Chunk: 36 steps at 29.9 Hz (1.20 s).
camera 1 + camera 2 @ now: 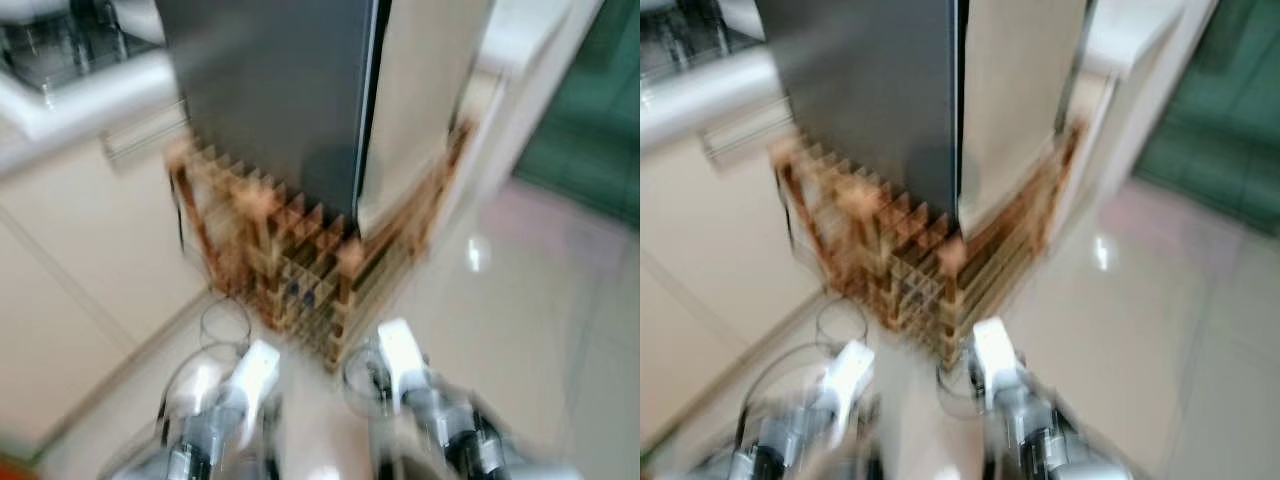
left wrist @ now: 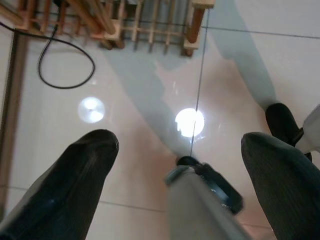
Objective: Restocking fridge
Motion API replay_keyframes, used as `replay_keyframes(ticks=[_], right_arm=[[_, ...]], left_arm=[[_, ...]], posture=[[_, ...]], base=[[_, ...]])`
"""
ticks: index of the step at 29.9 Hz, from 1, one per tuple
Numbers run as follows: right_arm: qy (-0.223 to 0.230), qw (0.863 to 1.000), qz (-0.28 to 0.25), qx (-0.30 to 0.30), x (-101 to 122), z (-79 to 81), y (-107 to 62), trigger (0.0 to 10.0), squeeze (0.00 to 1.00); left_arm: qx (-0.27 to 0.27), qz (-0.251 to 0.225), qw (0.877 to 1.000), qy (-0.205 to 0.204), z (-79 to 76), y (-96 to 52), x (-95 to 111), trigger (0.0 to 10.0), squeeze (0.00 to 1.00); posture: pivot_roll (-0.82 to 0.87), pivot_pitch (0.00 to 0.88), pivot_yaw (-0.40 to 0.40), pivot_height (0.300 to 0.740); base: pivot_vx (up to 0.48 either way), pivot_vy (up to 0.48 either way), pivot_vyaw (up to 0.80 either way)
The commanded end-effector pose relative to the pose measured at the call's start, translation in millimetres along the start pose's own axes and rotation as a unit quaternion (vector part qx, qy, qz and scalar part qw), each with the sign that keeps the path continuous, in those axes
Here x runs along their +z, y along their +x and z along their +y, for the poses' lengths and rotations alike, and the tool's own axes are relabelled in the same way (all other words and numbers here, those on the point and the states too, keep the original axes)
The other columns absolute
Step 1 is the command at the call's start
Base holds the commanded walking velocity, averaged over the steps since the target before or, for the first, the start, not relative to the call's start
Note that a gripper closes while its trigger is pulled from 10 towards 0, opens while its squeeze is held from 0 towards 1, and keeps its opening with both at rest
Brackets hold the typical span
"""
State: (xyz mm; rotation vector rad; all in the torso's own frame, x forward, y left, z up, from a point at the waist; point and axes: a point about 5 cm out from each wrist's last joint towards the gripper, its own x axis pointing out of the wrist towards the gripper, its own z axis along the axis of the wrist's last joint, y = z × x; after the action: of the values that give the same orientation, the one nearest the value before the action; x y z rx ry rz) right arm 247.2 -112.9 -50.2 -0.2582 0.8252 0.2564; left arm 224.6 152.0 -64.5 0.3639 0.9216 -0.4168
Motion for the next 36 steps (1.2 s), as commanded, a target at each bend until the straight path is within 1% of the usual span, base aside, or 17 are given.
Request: replay_keyframes(ticks=[1,18,36], right_arm=[[-0.007,1.0,-0.004,-0.003,2.0,-0.7,0.1,10.0,0.22],[-0.013,1.0,-0.004,-0.005,2.6,-1.7,0.2,10.0,0.25],[-0.018,1.0,-0.001,-0.006,1.2,-0.4,0.1,10.0,0.25]], left_arm=[[-0.003,-0.001,1.0,0.004,-0.1,0.2,1.5,10.0,0.0],[-0.009,-0.003,1.0,0.014,-0.9,0.3,2.8,10.0,0.0],[-0.014,0.006,0.999,0.034,-1.0,0.1,0.8,10.0,0.0]], posture=[[-0.06,0.0,-0.008,0.74],[-0.06,0.0,-0.009,0.74],[-0.06,0.0,-0.002,0.74]], base=[[0.0,0.0,0.0],[0.0,0.0,0.0],[0.0,0.0,0.0]])
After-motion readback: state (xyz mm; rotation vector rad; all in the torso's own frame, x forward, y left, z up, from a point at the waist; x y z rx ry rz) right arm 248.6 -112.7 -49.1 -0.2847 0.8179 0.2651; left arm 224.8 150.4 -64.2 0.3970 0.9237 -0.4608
